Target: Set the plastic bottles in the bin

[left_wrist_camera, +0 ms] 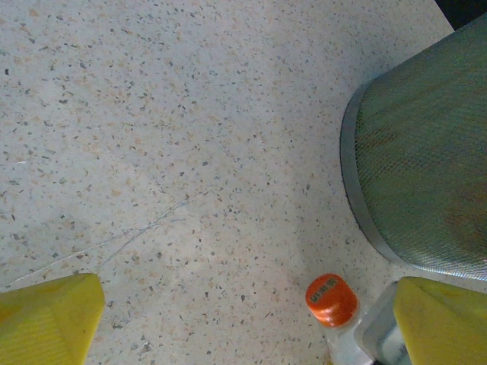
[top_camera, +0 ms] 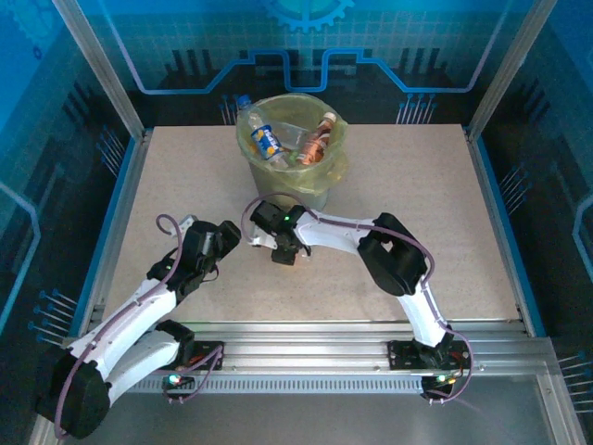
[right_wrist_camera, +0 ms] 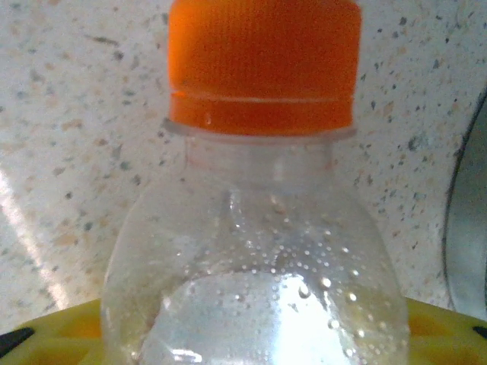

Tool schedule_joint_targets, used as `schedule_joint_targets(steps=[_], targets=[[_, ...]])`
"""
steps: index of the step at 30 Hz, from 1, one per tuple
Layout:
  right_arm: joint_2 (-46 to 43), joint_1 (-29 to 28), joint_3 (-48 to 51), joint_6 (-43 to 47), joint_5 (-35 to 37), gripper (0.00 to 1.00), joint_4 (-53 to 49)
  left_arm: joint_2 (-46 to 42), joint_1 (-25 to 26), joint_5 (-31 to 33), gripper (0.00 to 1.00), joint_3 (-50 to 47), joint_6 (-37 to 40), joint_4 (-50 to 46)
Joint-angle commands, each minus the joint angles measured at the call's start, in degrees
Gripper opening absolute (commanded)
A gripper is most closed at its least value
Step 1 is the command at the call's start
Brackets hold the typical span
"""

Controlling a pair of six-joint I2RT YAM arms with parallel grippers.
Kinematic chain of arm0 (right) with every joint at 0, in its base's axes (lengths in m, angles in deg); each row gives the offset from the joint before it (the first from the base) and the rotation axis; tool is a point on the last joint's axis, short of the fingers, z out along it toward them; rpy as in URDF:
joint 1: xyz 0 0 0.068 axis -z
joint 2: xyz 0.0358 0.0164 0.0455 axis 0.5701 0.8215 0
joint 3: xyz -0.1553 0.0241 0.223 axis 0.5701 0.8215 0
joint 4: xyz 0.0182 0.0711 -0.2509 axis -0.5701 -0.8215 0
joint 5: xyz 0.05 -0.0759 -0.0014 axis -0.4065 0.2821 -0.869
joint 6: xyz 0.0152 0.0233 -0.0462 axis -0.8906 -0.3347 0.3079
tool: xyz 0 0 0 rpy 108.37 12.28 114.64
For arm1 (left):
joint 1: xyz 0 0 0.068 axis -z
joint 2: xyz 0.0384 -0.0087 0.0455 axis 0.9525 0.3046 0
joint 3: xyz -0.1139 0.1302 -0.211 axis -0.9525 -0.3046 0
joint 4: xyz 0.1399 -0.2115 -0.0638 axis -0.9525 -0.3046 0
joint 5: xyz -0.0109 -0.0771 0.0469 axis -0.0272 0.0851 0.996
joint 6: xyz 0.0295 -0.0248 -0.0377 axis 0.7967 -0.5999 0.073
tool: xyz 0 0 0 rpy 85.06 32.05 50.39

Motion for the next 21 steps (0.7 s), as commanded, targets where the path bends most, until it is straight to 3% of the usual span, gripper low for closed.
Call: schedule_joint_targets(steps=[1, 14, 21], targets=[[-6.6, -1.8, 0.2, -1.4, -0.9, 0.58, -1.9, -0.7, -0.6, 0.5, 0.99, -0.1, -0.3, -1.2], [-27.9, -4.8, -6.8, -4.6, -0.7, 0.55, -2.5, -0.7, -0.8, 1.2, 0.99, 0.3, 0.4, -1.3], [-29.2, -1.0, -15.8, 2.2, 0.2, 0.56, 2.8, -0.4, -0.9, 0.3, 0.99, 1.0, 1.3, -0.7]])
